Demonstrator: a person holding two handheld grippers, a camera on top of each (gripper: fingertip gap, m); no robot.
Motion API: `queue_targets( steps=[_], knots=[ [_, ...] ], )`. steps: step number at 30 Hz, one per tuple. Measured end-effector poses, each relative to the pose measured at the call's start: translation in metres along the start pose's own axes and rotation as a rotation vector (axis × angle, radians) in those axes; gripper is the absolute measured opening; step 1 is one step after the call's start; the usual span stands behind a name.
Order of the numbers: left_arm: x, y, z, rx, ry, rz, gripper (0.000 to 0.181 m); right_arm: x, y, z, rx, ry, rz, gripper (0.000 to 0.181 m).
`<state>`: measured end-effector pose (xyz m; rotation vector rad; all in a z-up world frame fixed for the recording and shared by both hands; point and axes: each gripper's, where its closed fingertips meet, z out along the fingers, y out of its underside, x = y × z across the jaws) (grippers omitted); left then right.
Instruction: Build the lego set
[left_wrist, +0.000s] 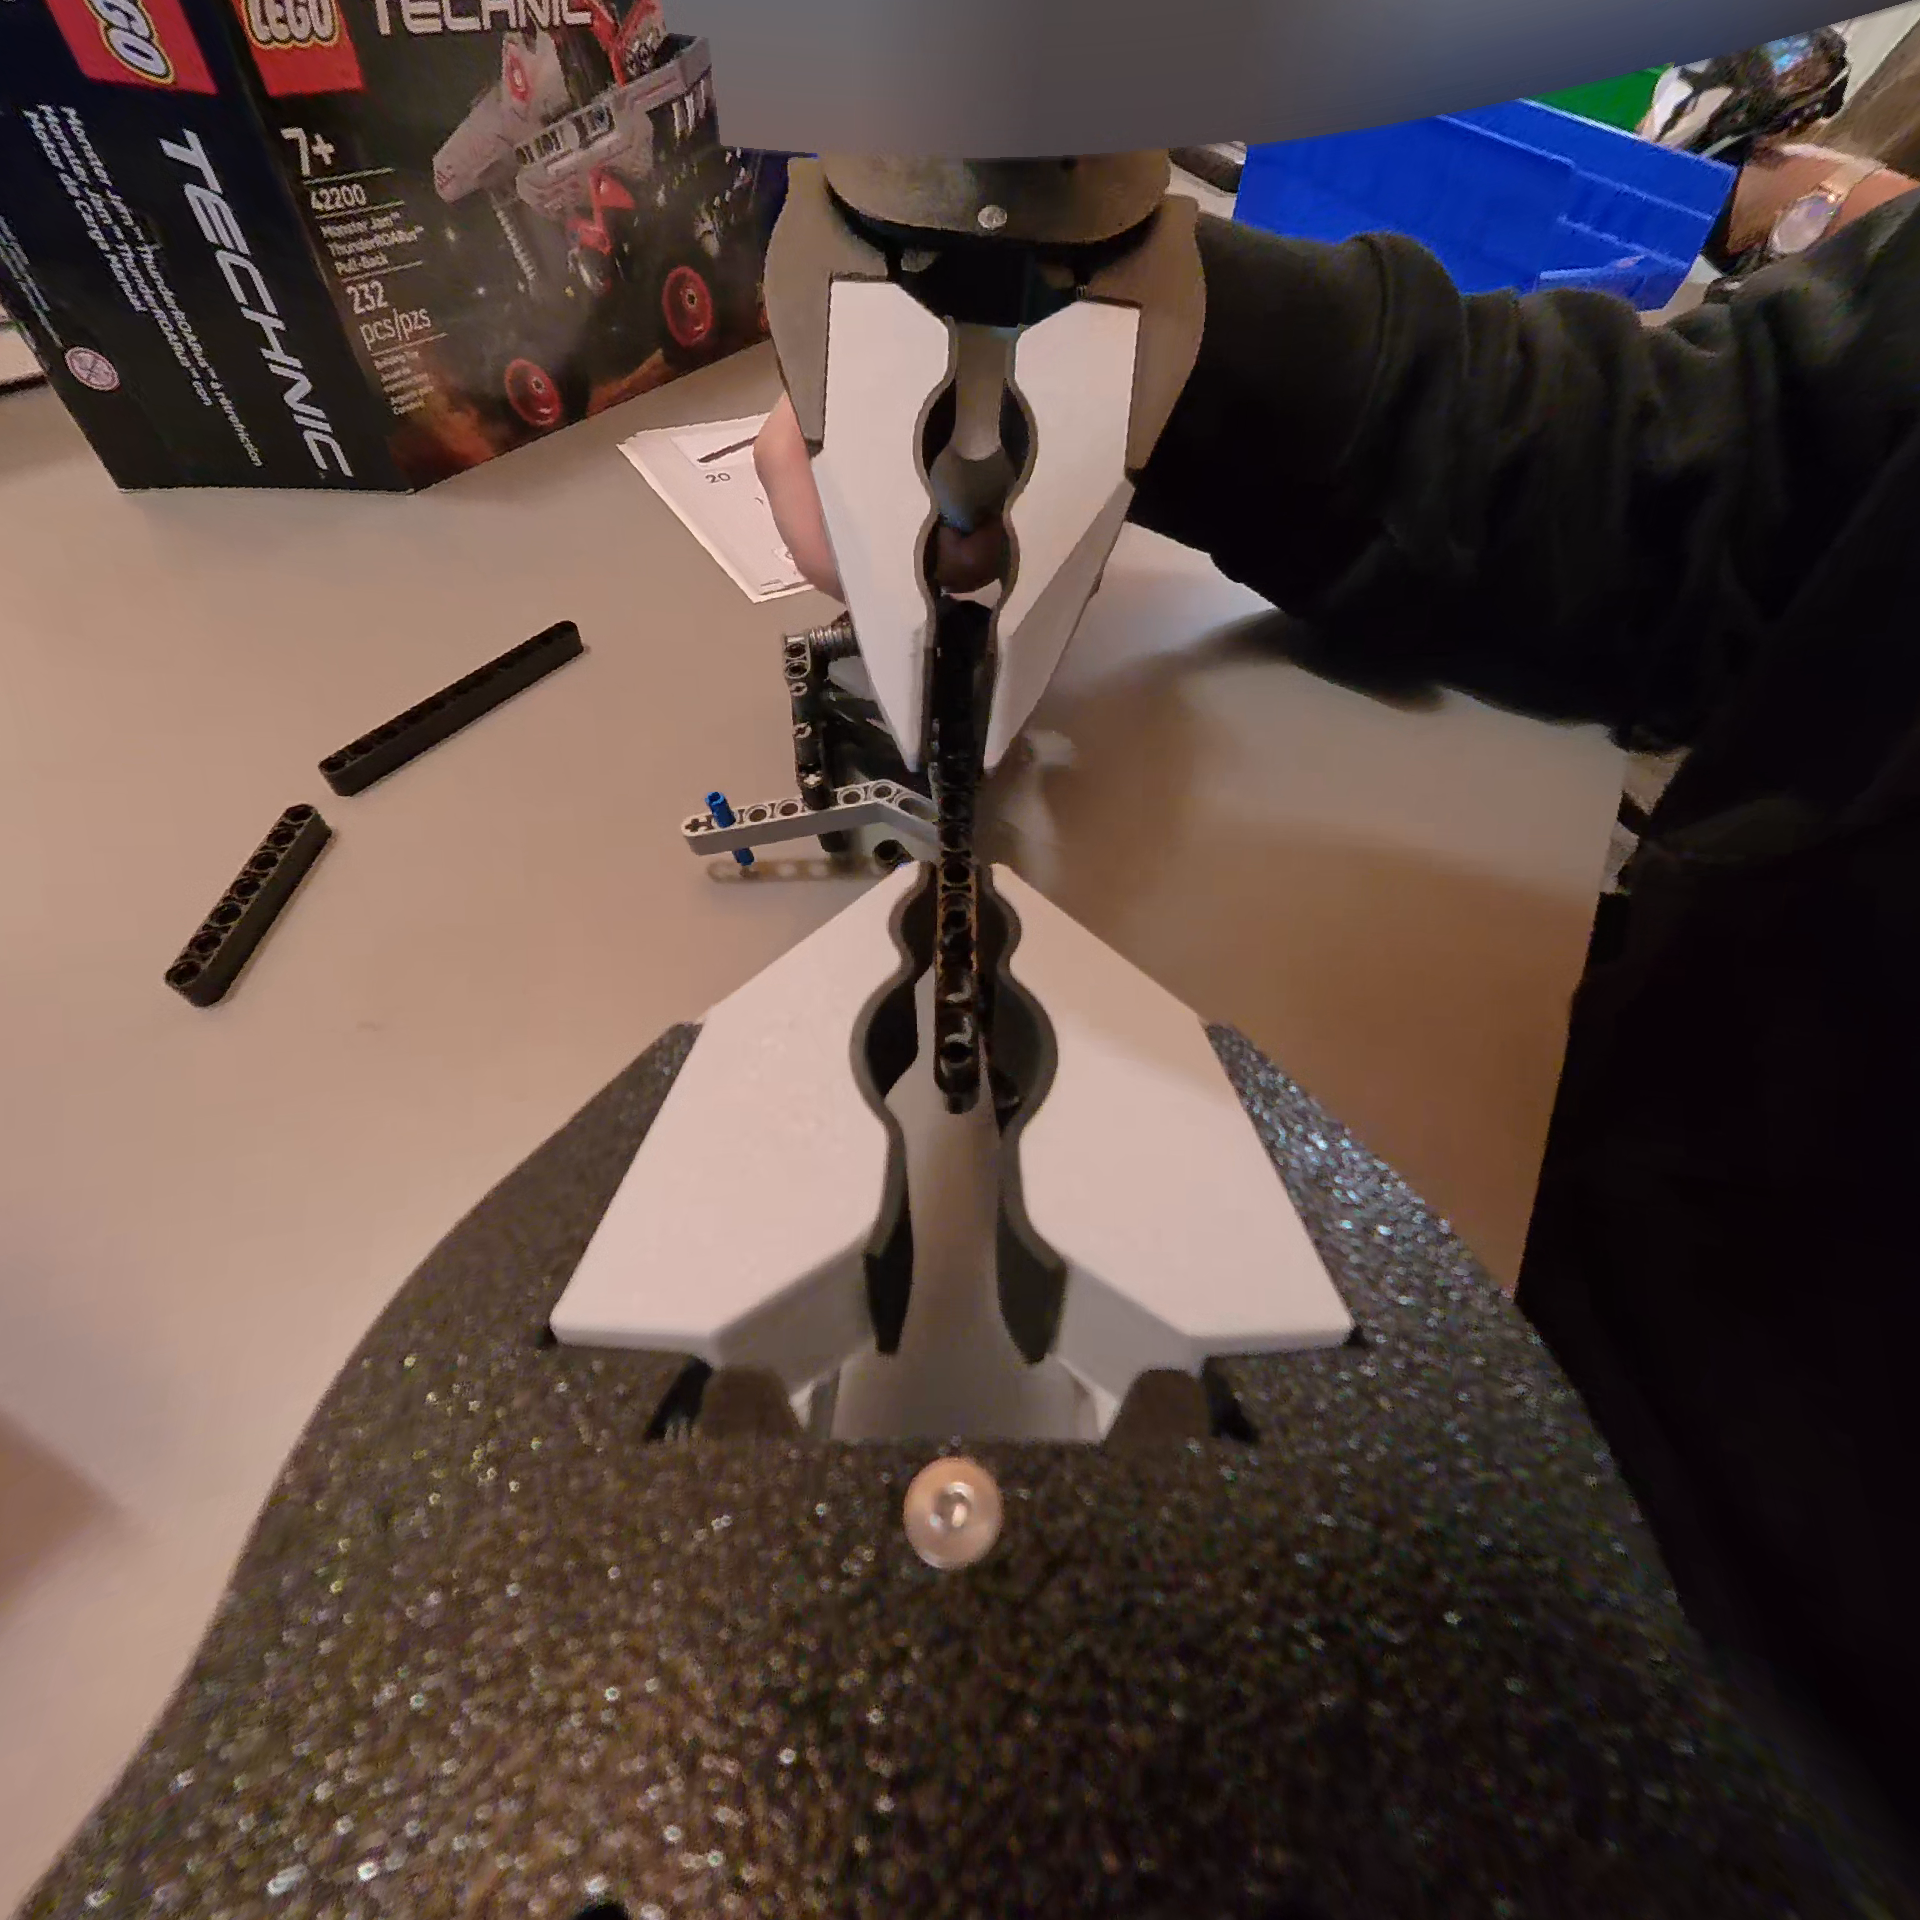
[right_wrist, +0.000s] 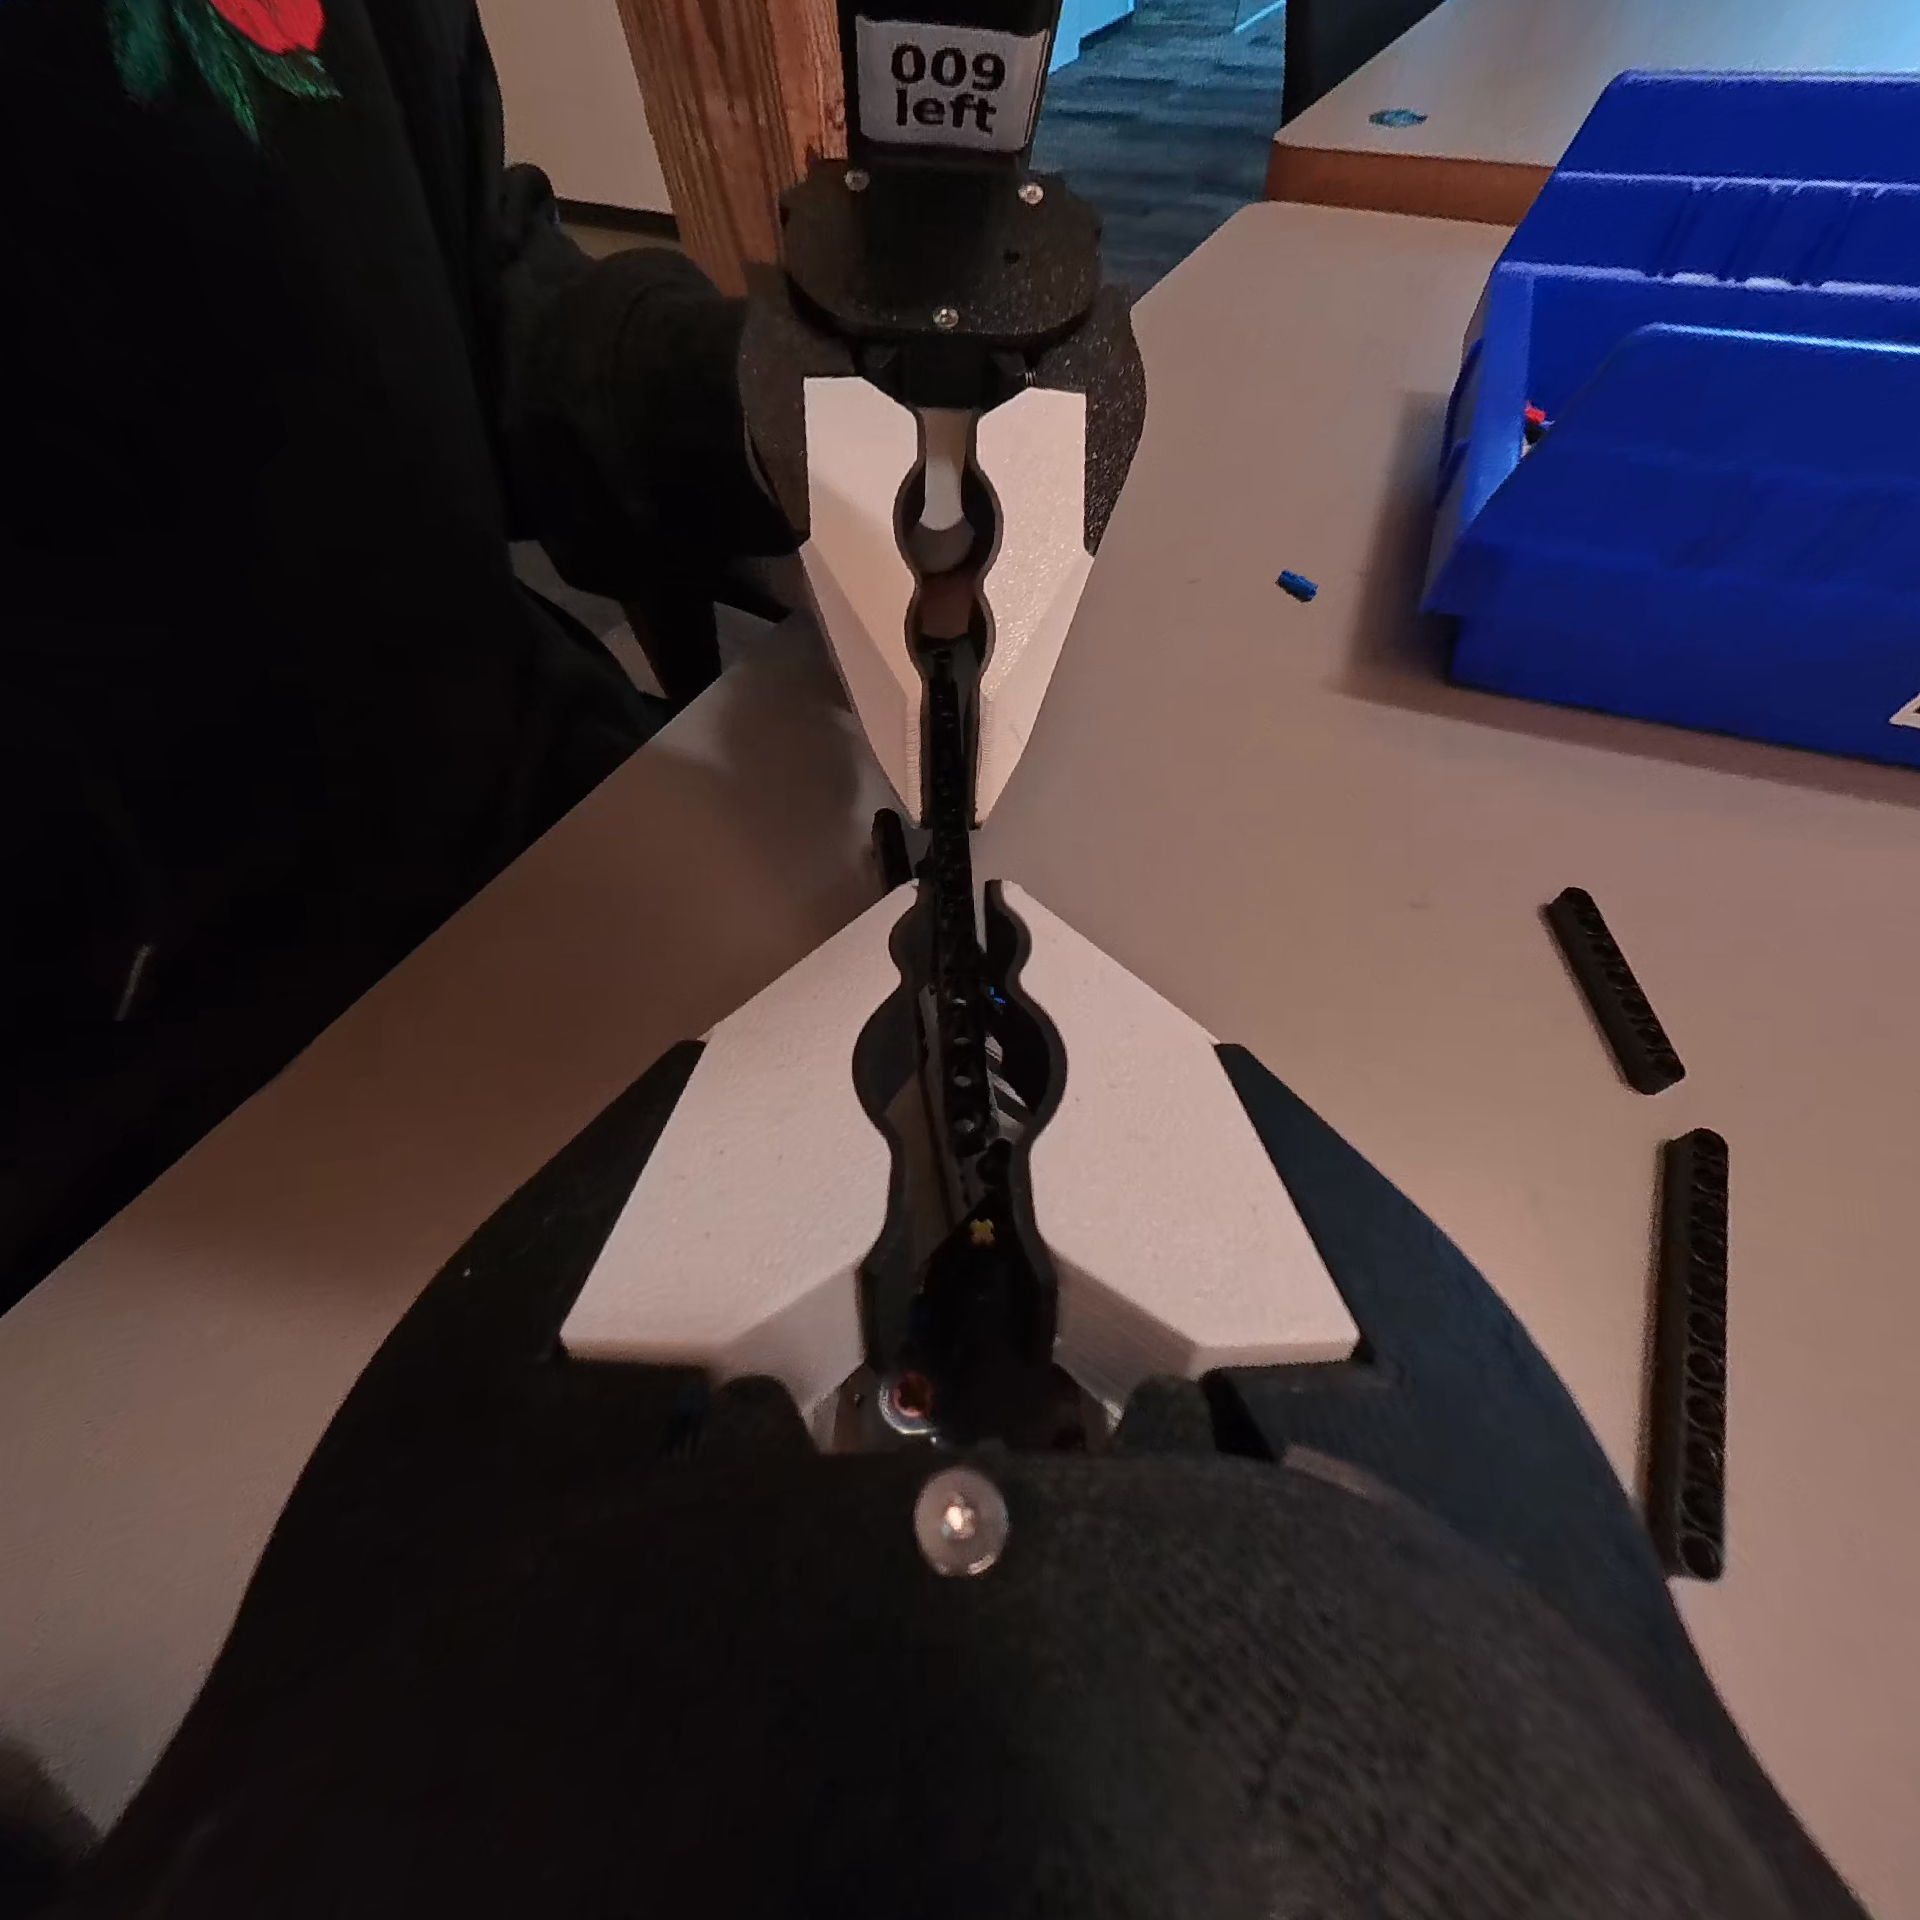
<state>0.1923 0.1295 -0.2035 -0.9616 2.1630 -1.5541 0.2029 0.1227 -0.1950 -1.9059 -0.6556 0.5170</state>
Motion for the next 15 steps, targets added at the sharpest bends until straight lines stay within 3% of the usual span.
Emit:
queue_targets(
  steps=[15],
  knots=[
    [-0.0021,0.0007,-0.0005,-0.002,0.003,-0.024,0.005,0.0017,0.0002,-0.0006,0.018,-0.025,0.075,0.005]
  ],
)
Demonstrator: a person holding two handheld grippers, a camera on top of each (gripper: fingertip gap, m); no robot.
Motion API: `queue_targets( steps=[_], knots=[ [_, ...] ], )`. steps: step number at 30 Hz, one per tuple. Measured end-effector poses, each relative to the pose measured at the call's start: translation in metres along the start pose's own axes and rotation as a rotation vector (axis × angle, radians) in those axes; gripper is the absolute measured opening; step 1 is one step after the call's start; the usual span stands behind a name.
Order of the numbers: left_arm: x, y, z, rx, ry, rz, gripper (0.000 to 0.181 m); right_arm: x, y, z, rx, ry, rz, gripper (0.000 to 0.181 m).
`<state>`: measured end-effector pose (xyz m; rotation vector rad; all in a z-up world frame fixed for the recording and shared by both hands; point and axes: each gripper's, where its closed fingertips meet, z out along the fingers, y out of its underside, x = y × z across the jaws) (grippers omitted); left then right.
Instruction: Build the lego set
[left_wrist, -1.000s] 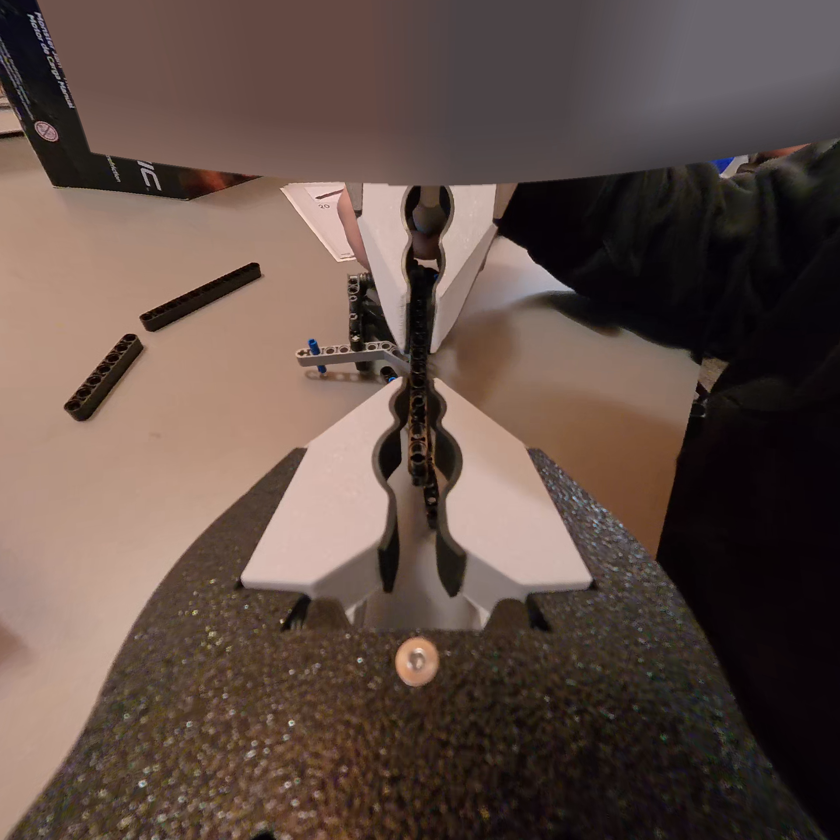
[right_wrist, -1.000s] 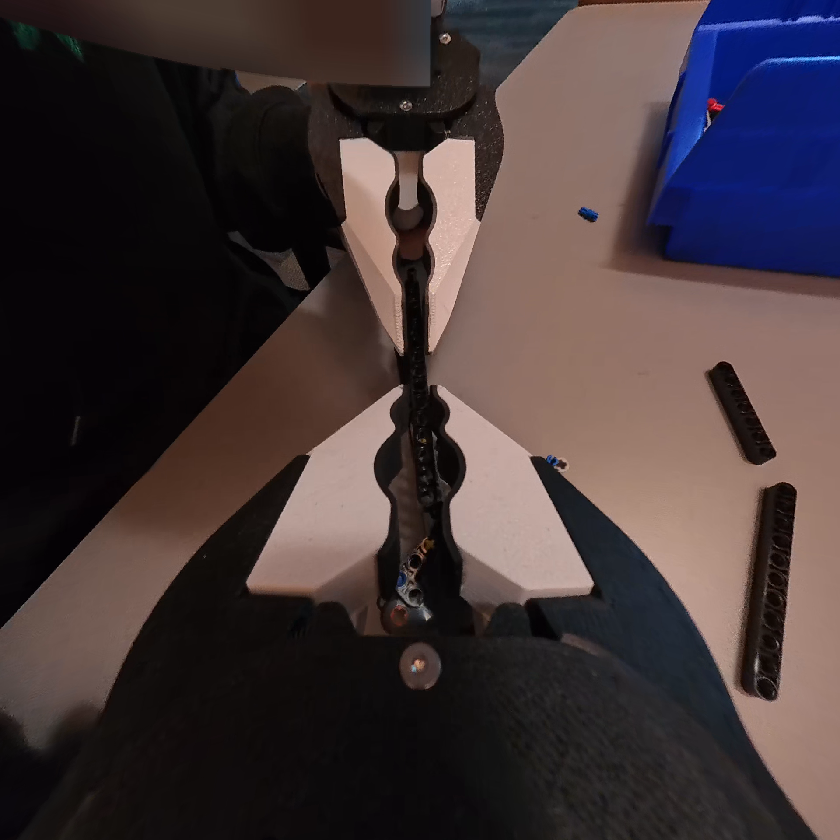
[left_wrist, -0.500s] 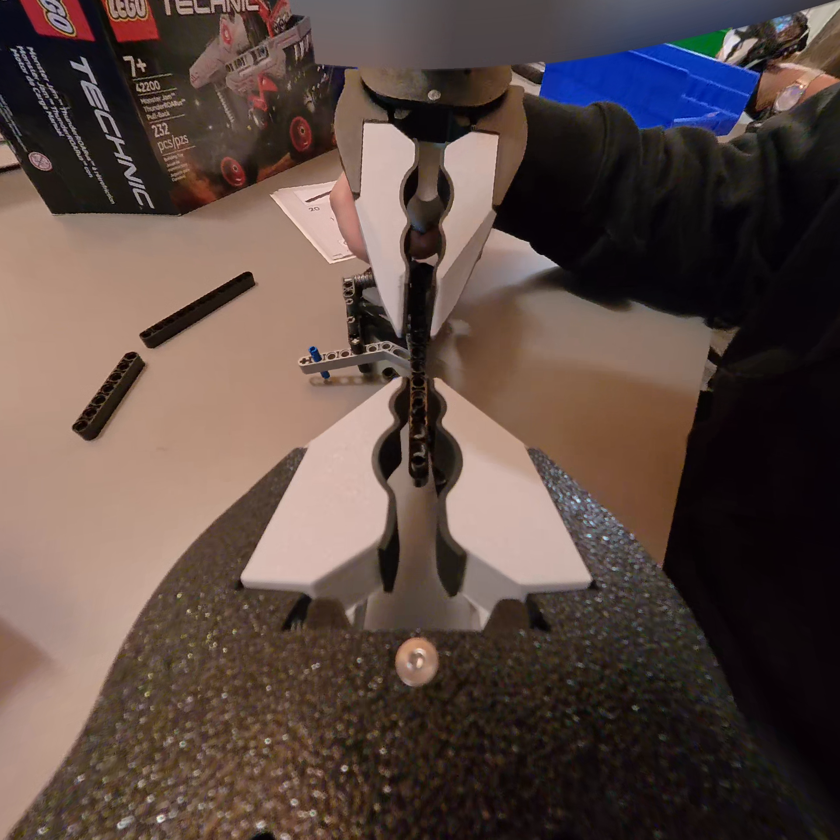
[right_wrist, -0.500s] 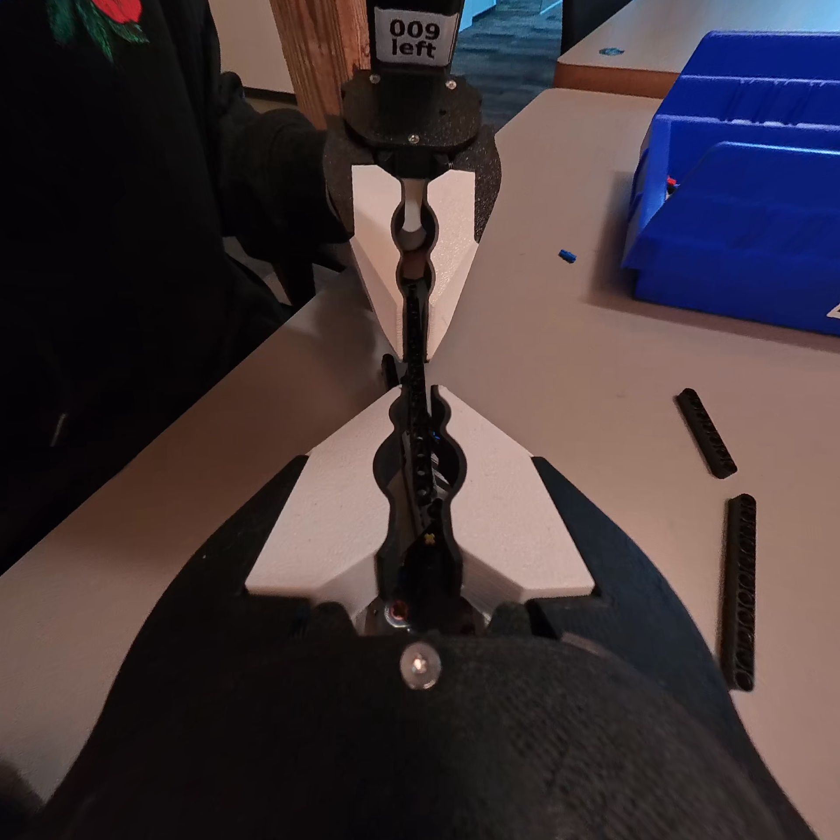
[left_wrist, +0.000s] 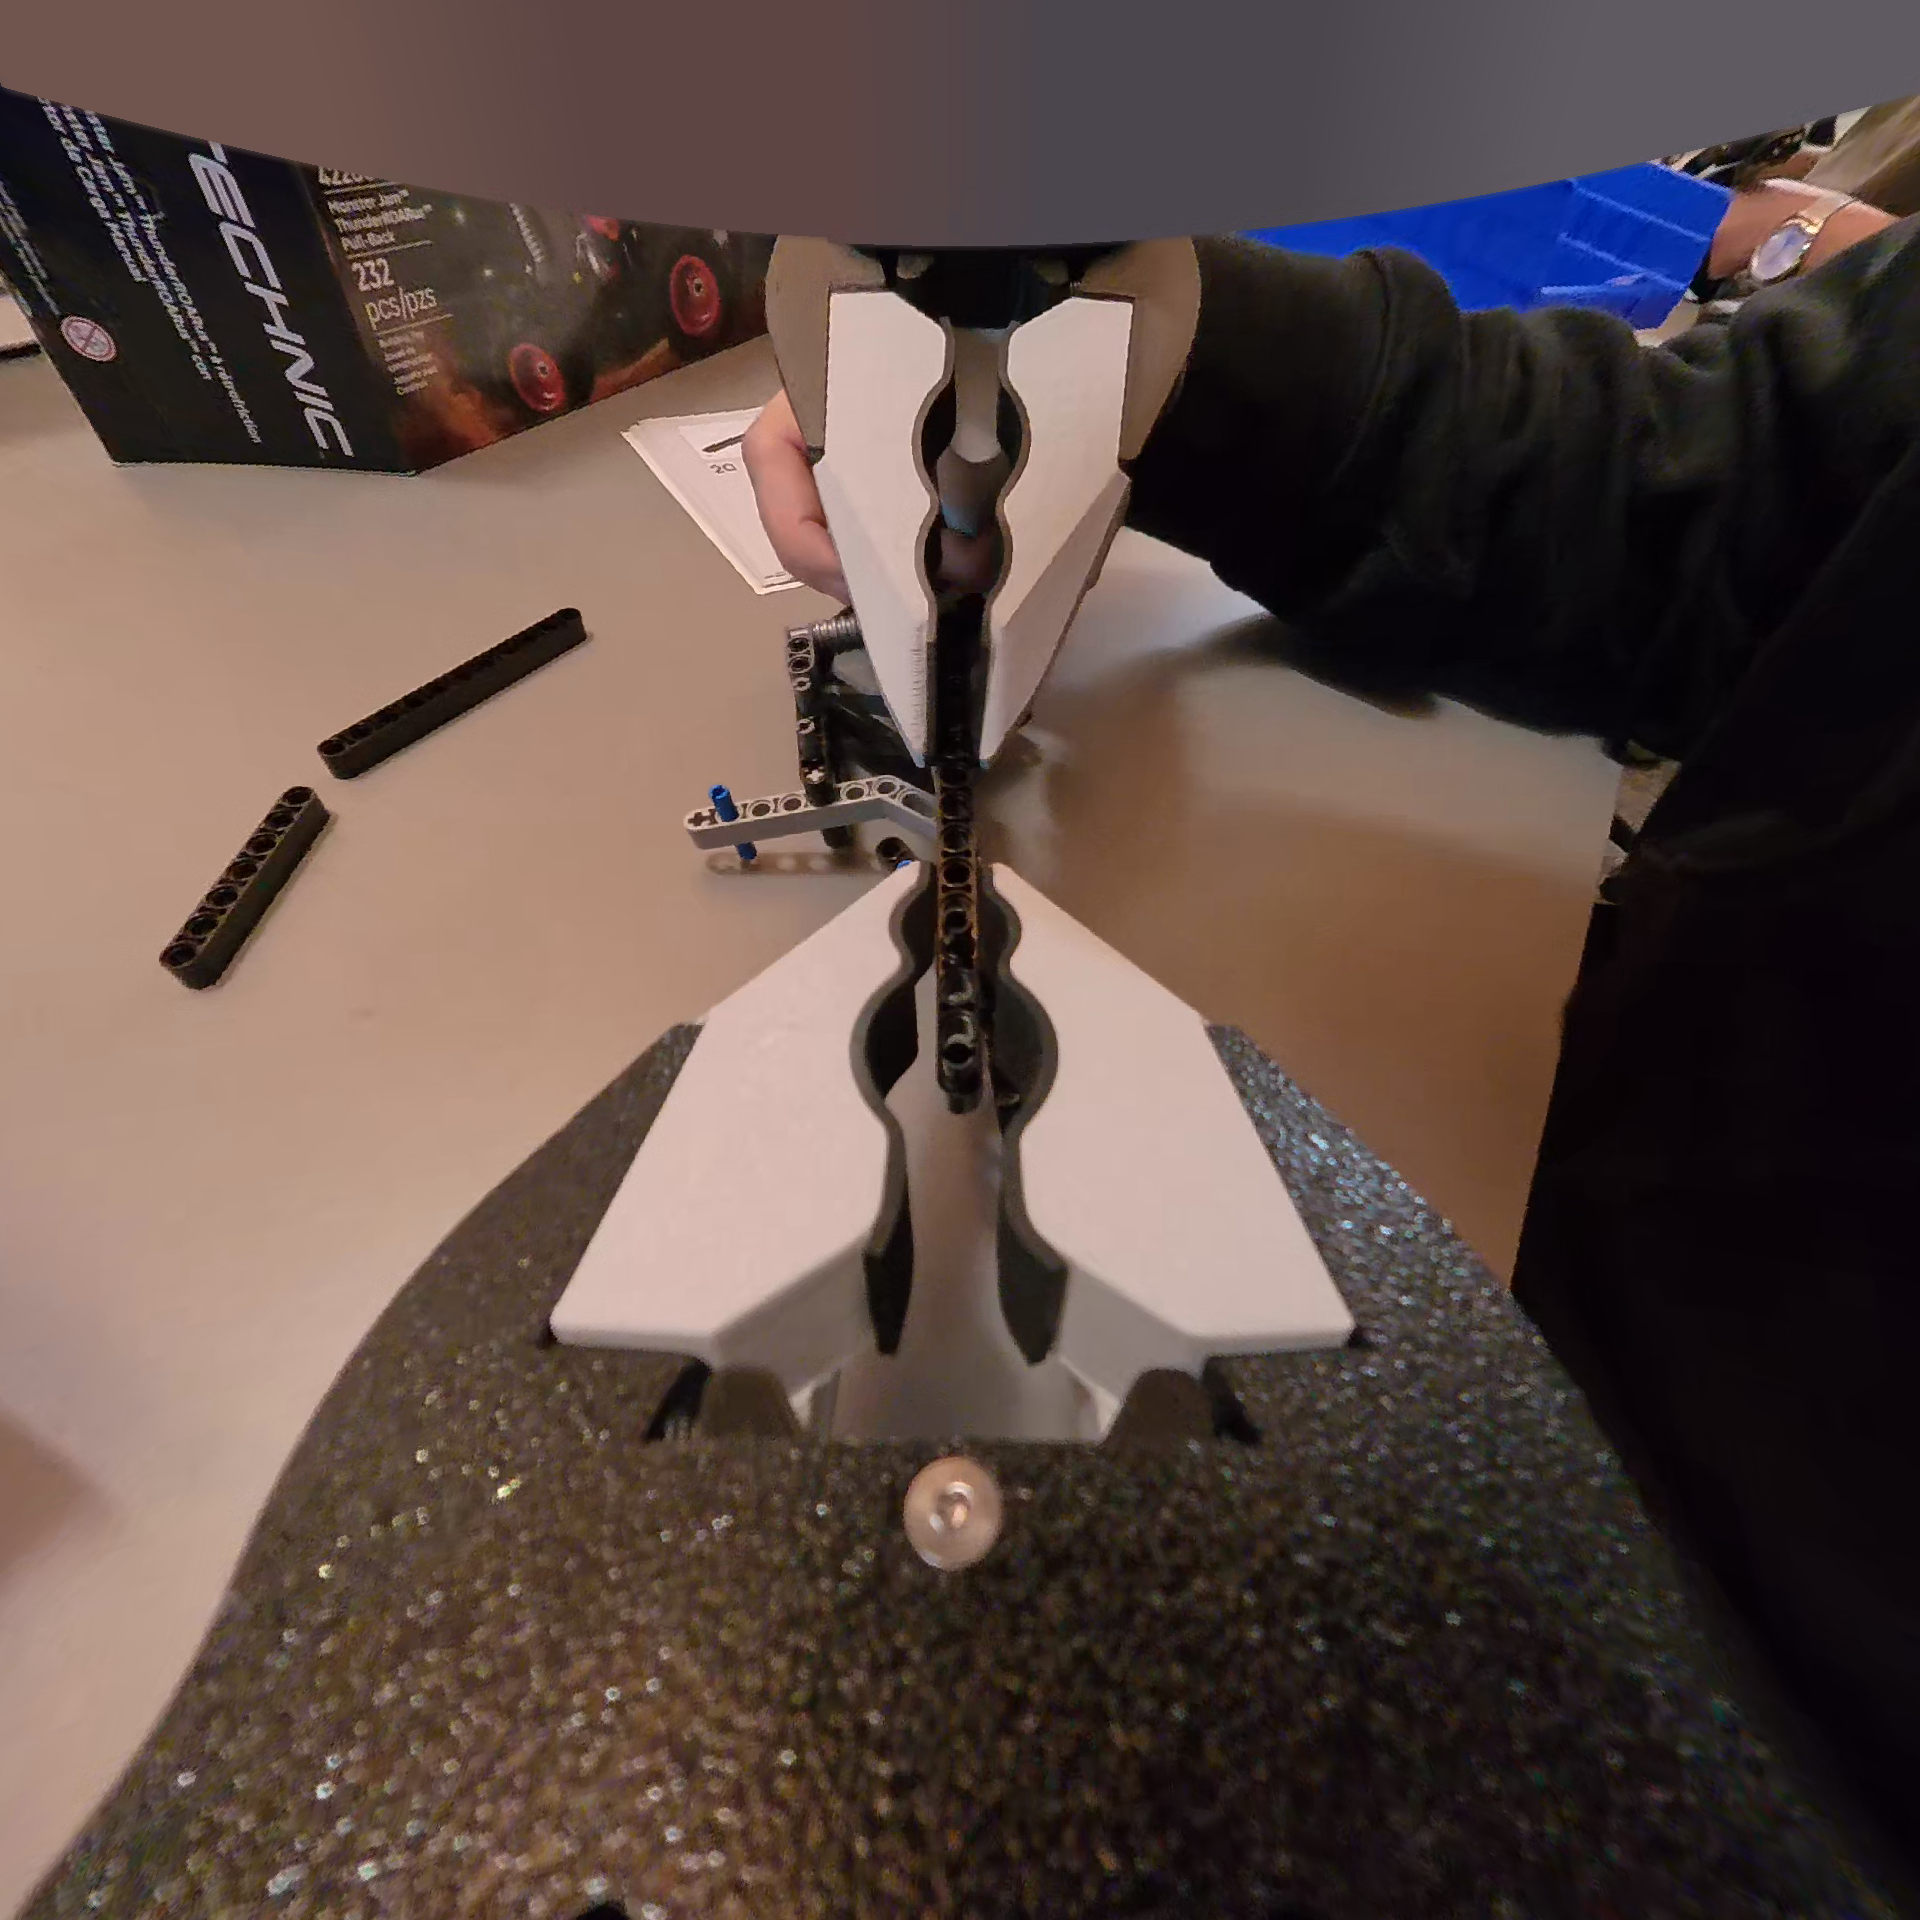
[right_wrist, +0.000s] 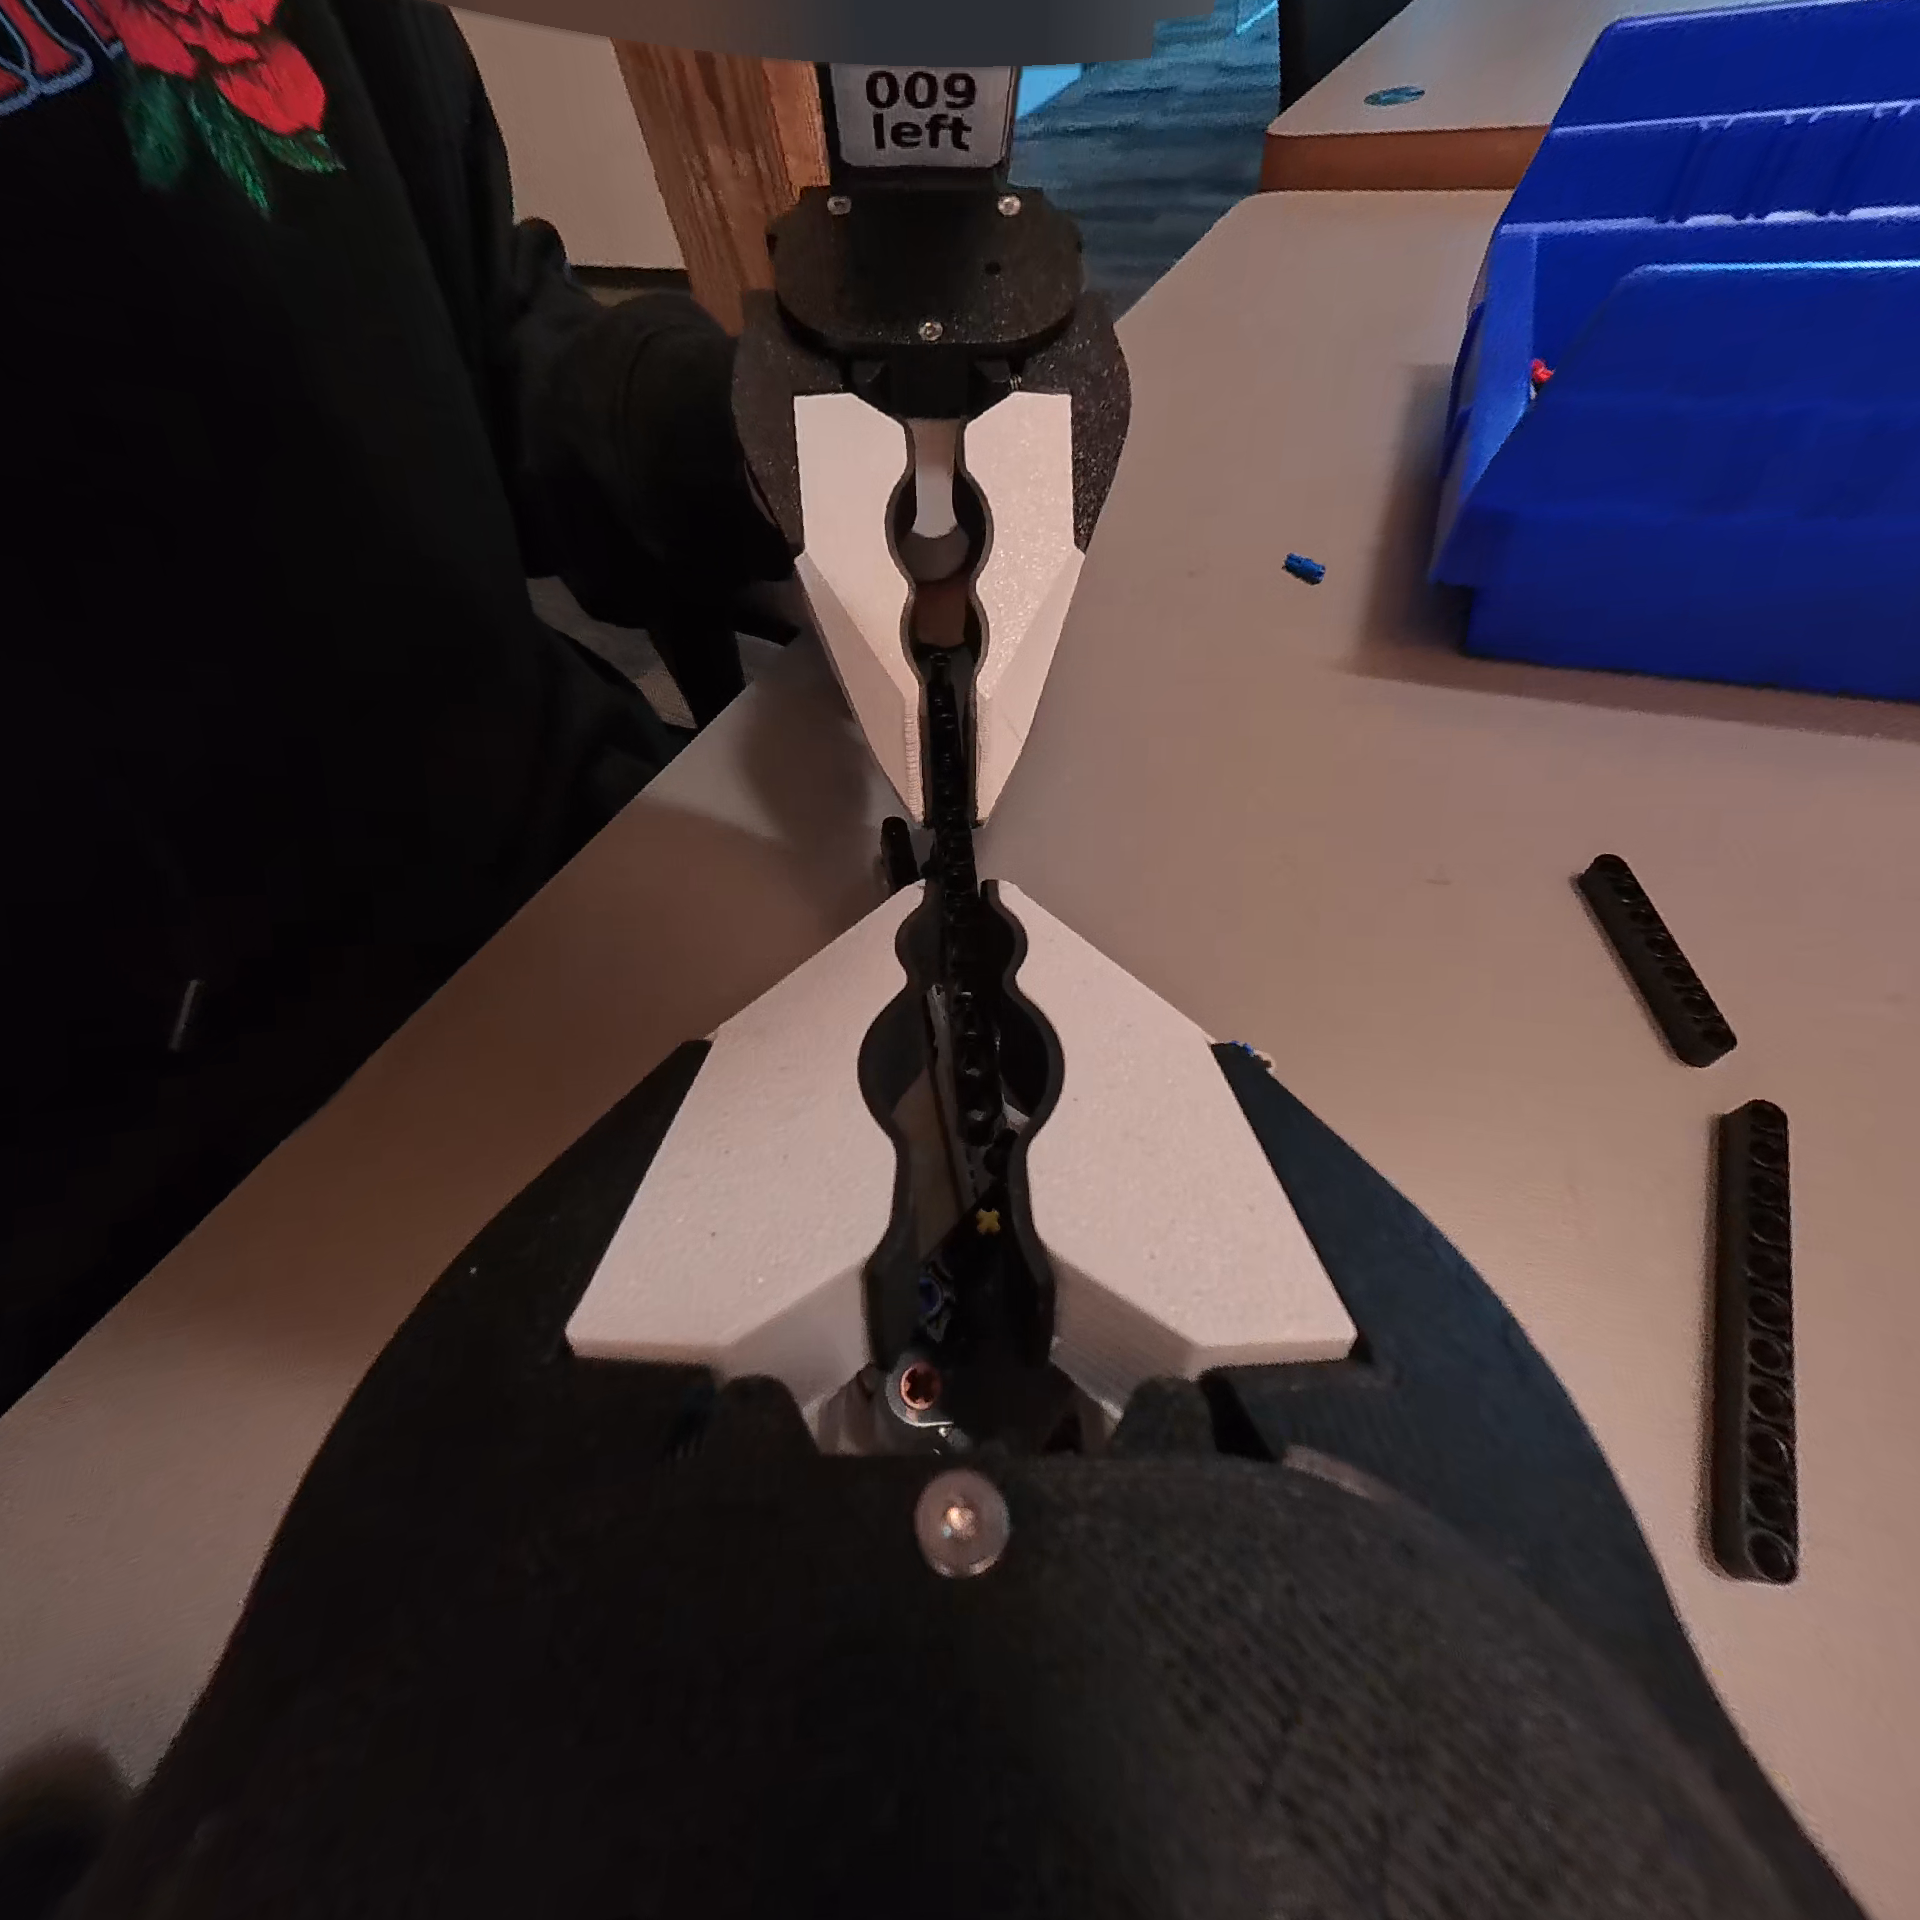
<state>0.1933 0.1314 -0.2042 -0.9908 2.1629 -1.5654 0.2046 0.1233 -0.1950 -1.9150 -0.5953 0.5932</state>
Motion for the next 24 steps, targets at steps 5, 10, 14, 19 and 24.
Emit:
queue_targets(
  steps=[5,10,14,19,24],
  knots=[
    [0.0002,-0.0002,-0.0003,0.002,-0.017,0.02,0.005,-0.0002,-0.0007,0.0001,-0.005,0.013,-0.041,0.005],
    [-0.0005,-0.0001,-0.0001,0.001,-0.024,0.023,0.005,0.0008,-0.0002,0.0003,-0.034,0.031,-0.062,0.005],
    [-0.0006,0.0002,0.0,-0.001,-0.028,0.025,0.005,0.0011,0.0006,0.0008,-0.058,0.039,-0.067,0.005],
    [-0.0001,0.0003,0.0,-0.002,-0.035,0.038,0.005,0.0004,0.0013,0.001,-0.041,0.022,-0.024,0.005],
    [0.0,0.0005,0.0,-0.003,-0.027,0.029,0.006,0.0006,0.0016,0.001,-0.022,0.004,0.03,0.005]
  ],
)
